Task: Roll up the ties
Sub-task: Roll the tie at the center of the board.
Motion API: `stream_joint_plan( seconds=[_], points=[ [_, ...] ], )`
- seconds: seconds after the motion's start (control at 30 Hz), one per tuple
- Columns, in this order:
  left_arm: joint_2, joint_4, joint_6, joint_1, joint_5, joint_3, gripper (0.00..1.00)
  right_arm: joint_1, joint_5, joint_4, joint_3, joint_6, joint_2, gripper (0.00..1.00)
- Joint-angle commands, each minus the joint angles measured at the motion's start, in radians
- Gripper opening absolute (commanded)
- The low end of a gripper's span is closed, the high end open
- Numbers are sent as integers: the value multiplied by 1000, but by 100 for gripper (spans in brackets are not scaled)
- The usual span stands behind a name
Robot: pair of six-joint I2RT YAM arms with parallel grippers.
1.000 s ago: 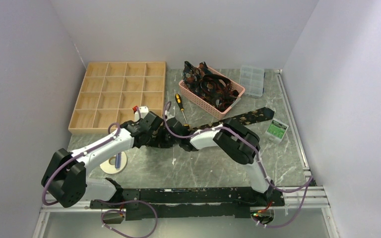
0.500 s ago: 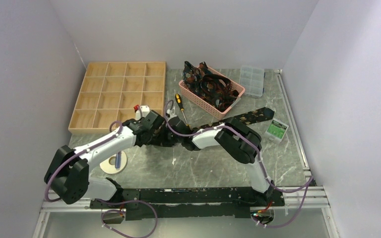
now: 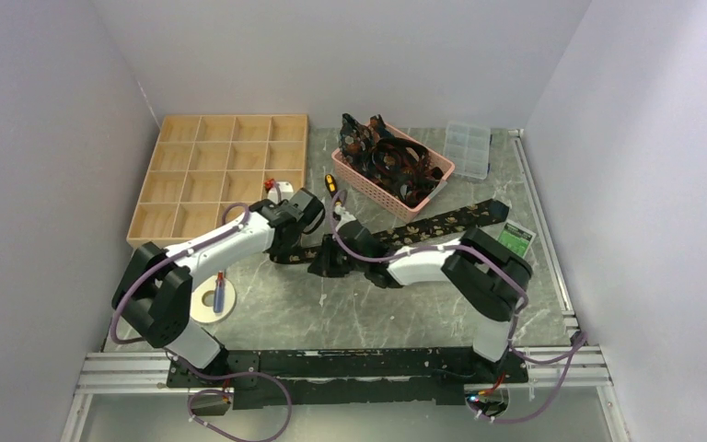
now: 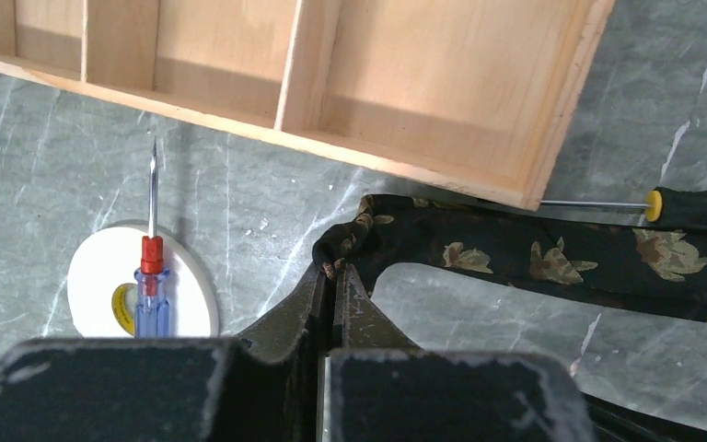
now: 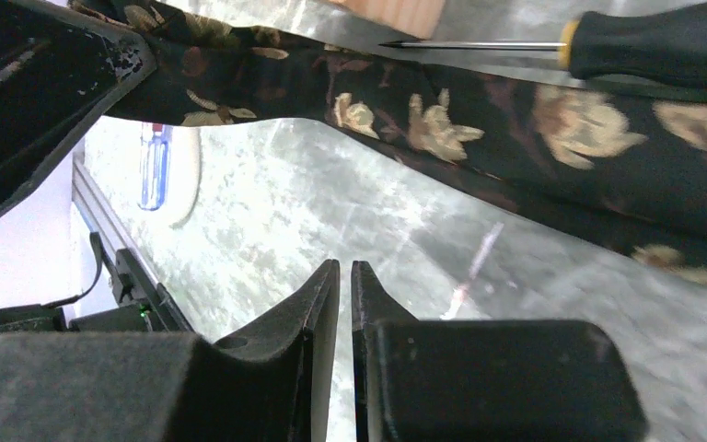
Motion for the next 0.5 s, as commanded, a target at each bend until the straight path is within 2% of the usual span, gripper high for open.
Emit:
stream_joint_plan(
  seconds=[0.0, 0.27, 0.47],
  points=[
    [40, -28, -10, -29, -25, 51, 3, -31, 67, 7, -92, -53, -101, 15],
    [121, -28, -30, -92, -15, 89, 3, -97, 87, 37, -273, -47, -201, 16],
    [179, -2, 6, -113, 16, 131, 3, -114, 94, 46, -318, -50, -243, 16]
  ],
)
